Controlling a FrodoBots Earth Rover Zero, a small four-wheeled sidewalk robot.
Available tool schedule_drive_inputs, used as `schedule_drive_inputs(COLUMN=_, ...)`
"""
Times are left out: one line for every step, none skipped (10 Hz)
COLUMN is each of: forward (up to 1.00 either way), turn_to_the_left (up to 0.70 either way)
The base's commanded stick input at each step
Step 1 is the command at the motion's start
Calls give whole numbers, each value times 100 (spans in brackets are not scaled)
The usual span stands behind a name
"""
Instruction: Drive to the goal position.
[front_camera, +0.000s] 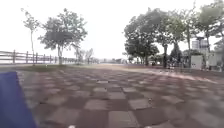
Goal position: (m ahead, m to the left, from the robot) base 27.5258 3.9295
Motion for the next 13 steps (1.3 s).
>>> schedule_drive_inputs(forward=100, turn_to_the_left=0)
schedule_drive_inputs(forward=100, turn_to_the_left=0)
schedule_drive_inputs(forward=100, turn_to_the_left=0)
schedule_drive_inputs(forward=100, turn_to_the_left=0)
schedule_drive_inputs(forward=100, turn_to_the_left=0)
schedule_drive_inputs(forward=100, turn_to_the_left=0)
schedule_drive_inputs(forward=100, turn_to_the_left=0)
schedule_drive_inputs(forward=100, turn_to_the_left=0)
schedule_drive_inputs(forward=100, turn_to_the_left=0)
schedule_drive_inputs(forward=100, turn_to_the_left=0)
schedule_drive_inputs(forward=100, turn_to_the_left=0)
schedule_drive_inputs(forward=100, turn_to_the_left=0)
schedule_drive_inputs(forward=100, turn_to_the_left=0)
